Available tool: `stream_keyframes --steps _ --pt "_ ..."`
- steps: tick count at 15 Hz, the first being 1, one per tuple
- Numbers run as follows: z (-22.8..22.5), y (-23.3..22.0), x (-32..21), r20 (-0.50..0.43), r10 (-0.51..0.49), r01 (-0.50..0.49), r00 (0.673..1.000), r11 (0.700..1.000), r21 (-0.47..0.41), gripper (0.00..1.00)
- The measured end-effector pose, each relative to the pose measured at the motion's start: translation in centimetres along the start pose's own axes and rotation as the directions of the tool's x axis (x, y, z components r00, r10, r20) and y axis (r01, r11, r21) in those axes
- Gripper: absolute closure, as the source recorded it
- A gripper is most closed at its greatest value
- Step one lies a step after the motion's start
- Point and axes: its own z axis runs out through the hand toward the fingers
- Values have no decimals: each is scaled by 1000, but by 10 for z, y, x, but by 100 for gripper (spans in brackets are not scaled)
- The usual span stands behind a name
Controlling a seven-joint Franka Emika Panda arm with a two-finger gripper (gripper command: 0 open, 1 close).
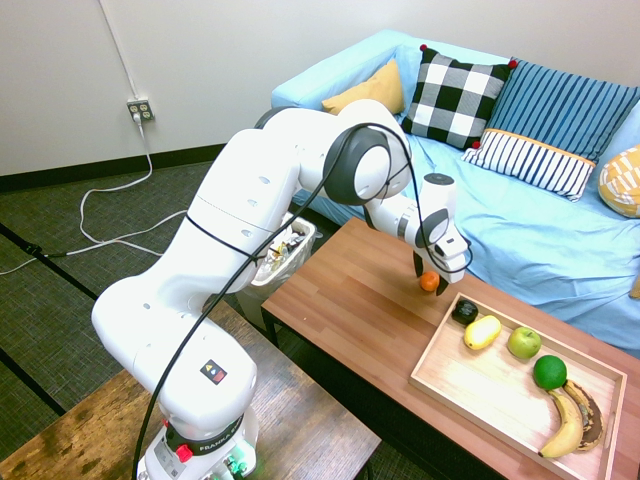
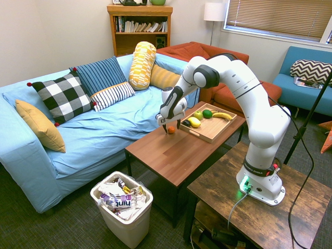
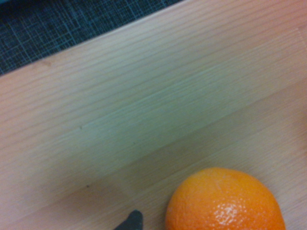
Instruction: Put the tangerine in the tray
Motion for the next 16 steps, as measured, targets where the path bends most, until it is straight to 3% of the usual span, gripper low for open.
stream_keyframes --steps 10,13,16 --pt "-1 -1 4 8 9 -9 1000 1000 9 100" --pt "-26 1 19 10 1 -1 1000 999 43 100" --pt "-62 32 46 18 16 -17 1000 999 39 100"
